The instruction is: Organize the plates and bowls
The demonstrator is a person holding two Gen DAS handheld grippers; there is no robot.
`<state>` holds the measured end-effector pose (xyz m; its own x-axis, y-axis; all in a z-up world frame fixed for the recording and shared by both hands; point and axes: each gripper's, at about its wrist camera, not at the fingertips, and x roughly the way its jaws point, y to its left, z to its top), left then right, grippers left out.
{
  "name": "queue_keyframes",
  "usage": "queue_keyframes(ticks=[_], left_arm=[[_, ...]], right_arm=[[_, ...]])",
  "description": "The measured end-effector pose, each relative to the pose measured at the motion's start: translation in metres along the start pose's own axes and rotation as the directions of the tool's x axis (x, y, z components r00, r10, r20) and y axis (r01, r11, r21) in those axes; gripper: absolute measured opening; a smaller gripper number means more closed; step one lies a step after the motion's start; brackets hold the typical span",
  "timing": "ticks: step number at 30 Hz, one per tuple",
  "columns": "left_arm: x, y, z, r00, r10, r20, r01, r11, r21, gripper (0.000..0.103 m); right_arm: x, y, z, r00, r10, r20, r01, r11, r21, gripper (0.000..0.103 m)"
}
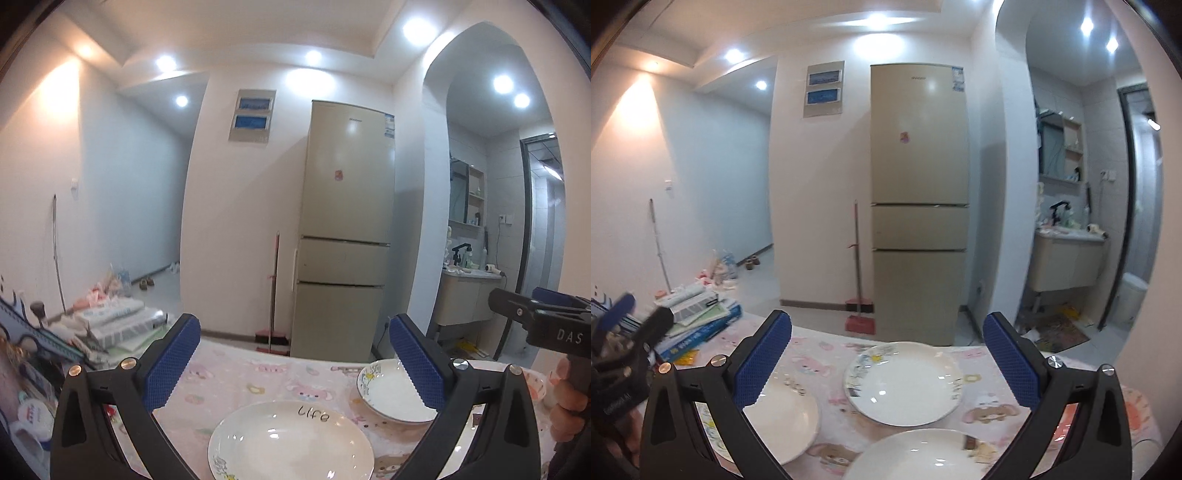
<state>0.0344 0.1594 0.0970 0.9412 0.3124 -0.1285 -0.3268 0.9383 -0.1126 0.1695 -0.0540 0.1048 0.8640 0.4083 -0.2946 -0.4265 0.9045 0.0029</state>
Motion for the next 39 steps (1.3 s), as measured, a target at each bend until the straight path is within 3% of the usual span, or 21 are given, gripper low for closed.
queue_keyframes(ticks=[2,7,12,14,17,24,27,29,31,33,35,37,39], left_arm=[[0.012,0.005,-0.009,0.998,0.051,-0.044,-0.050,0.999,0.018,0.103],[0.041,0.018,-0.025,0.981,0.035,-0.190,-0.035,0.999,0.004,0.103],[0.053,0.023,-0.039,0.964,0.046,-0.260,-0.043,0.999,0.017,0.103],[0.062,0.032,-0.045,0.952,0.030,-0.305,-0.034,0.999,-0.010,0.103],[0.080,0.045,-0.057,0.911,0.052,-0.409,-0.076,0.996,-0.043,0.102],[0.105,0.066,-0.082,0.855,-0.019,-0.518,-0.064,0.988,-0.141,0.089],[0.113,0.082,-0.091,0.821,-0.016,-0.571,-0.116,0.974,-0.195,0.083],[0.112,0.094,-0.091,0.821,0.020,-0.570,-0.165,0.965,-0.205,0.082],[0.111,0.103,-0.088,0.823,0.012,-0.568,-0.169,0.960,-0.225,0.079],[0.116,0.110,-0.091,0.791,-0.006,-0.612,-0.173,0.957,-0.233,0.072],[0.122,0.115,-0.099,0.755,-0.053,-0.653,-0.156,0.954,-0.258,0.048],[0.128,0.118,-0.108,0.729,-0.100,-0.678,-0.149,0.942,-0.299,0.046],[0.131,0.120,-0.113,0.714,-0.103,-0.693,-0.160,0.939,-0.304,0.042]], right_arm=[[0.010,0.002,-0.006,1.000,0.001,-0.018,-0.001,1.000,0.002,0.103],[0.034,0.002,-0.019,0.997,-0.006,-0.079,0.007,1.000,0.013,0.103],[0.057,-0.002,-0.033,0.988,0.011,-0.156,-0.008,1.000,0.022,0.103],[0.068,-0.004,-0.039,0.979,0.039,-0.201,-0.031,0.999,0.040,0.097],[0.084,-0.006,-0.050,0.958,0.095,-0.272,-0.077,0.994,0.079,0.090],[0.114,-0.007,-0.078,0.888,0.214,-0.406,-0.160,0.974,0.162,0.081],[0.126,-0.003,-0.088,0.842,0.288,-0.456,-0.213,0.954,0.210,0.072],[0.131,0.002,-0.095,0.807,0.345,-0.479,-0.250,0.935,0.252,0.066],[0.136,0.008,-0.102,0.771,0.389,-0.504,-0.280,0.918,0.279,0.060],[0.139,0.016,-0.109,0.746,0.401,-0.532,-0.293,0.915,0.278,0.053],[0.142,0.021,-0.116,0.728,0.401,-0.556,-0.288,0.915,0.284,0.048],[0.147,0.022,-0.123,0.703,0.413,-0.578,-0.287,0.909,0.302,0.043],[0.150,0.024,-0.129,0.677,0.442,-0.589,-0.302,0.896,0.325,0.039]])
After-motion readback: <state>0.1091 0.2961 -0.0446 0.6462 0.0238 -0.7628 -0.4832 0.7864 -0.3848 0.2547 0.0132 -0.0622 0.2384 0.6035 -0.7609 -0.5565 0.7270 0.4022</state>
